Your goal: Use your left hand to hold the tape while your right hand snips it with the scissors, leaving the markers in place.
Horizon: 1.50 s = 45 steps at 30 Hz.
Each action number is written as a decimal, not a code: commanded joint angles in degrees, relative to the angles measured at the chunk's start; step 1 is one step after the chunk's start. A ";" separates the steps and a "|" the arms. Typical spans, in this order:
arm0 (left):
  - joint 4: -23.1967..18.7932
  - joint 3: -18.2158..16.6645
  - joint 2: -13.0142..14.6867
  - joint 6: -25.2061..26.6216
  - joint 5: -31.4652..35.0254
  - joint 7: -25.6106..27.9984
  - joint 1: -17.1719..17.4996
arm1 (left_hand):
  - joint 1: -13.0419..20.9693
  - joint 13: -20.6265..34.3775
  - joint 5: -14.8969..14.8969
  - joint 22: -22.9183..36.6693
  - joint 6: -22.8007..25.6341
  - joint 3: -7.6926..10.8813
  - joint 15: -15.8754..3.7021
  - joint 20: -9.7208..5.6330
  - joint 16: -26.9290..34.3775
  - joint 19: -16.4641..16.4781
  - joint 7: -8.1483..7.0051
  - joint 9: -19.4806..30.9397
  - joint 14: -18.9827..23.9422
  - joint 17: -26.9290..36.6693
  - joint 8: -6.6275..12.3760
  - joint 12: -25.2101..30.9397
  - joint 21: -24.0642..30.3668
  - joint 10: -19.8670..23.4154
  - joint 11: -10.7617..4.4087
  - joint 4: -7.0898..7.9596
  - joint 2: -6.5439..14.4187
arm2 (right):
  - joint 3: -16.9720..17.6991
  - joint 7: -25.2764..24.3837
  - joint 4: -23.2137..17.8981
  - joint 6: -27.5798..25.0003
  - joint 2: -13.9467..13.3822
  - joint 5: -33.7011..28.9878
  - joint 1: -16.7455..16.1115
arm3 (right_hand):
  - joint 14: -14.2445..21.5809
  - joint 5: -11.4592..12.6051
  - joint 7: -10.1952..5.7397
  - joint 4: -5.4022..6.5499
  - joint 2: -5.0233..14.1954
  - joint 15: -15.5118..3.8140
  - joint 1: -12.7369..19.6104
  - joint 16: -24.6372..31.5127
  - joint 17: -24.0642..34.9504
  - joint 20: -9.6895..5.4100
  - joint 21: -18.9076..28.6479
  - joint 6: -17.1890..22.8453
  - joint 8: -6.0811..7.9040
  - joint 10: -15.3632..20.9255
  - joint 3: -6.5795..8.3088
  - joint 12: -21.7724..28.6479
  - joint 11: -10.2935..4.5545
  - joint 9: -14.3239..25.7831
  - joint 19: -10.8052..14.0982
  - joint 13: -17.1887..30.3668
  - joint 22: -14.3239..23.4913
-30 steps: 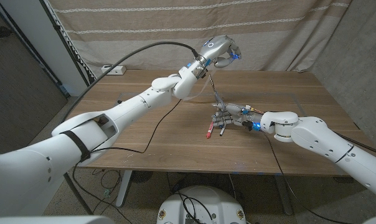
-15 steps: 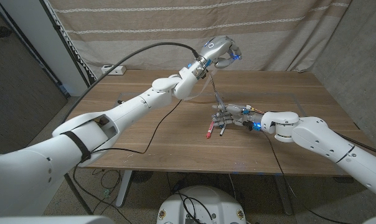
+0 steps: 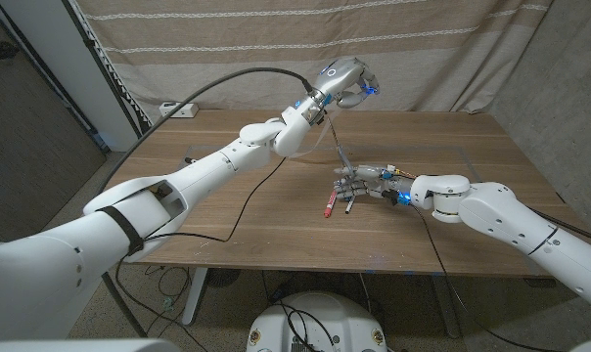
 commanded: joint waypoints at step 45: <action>-0.84 -0.95 0.44 0.93 -0.68 1.93 1.32 | 0.09 -0.05 0.34 0.03 -0.18 -0.27 -0.58 -7.89 0.15 -0.40 -0.15 0.07 1.03 4.37 0.48 0.22 0.85 0.66 -0.09 -0.25 0.50 | 2.34 -11.05 -3.14 -1.68 1.72 2.74 -2.24 | 34.40 11.29 0.90 0.43 -0.80 -20.79 14.42 17.29 12.39 -16.35 11.99 8.85 1.87 27.26 8.20 32.05 -10.71 -3.90 16.96 30.96 3.16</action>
